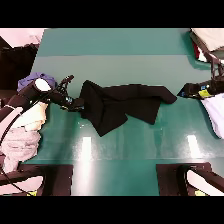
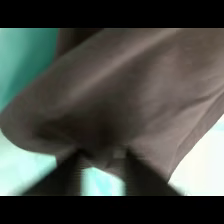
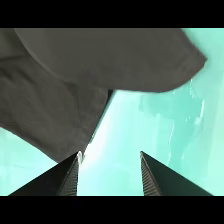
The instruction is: Fold the shirts.
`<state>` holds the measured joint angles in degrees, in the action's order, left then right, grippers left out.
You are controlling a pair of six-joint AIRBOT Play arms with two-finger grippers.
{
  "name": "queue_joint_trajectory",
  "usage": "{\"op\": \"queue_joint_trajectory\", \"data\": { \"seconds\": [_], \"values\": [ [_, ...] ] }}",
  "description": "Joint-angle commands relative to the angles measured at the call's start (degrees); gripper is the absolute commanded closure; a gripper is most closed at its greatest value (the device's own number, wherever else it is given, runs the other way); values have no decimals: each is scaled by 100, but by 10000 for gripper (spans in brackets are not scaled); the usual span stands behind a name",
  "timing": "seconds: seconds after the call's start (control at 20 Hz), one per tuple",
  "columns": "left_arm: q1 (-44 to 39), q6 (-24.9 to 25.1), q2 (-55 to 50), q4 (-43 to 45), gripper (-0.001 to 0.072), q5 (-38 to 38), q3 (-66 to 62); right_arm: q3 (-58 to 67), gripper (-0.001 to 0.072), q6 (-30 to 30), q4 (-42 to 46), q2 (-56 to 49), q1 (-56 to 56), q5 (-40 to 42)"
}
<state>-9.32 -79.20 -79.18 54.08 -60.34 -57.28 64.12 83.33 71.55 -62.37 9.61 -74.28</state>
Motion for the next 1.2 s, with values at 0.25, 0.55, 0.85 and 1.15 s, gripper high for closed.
{"op": "queue_joint_trajectory", "data": {
  "seconds": [0.25,0.55,0.85,1.15],
  "values": [
    [68,15,422,911,684,-844,-1067,-968,279,2,-11,496,4,-232],
    [66,162,990,1279,683,-1379,-2284,-2170,279,-4,-1220,-197,2,258],
    [66,160,1023,1298,683,-1563,-2288,-2398,279,-136,-2107,-1154,-90,984],
    [66,160,1025,1296,683,-1609,-2288,-2350,301,-136,-2271,-1513,-1003,1690]
  ]
}}
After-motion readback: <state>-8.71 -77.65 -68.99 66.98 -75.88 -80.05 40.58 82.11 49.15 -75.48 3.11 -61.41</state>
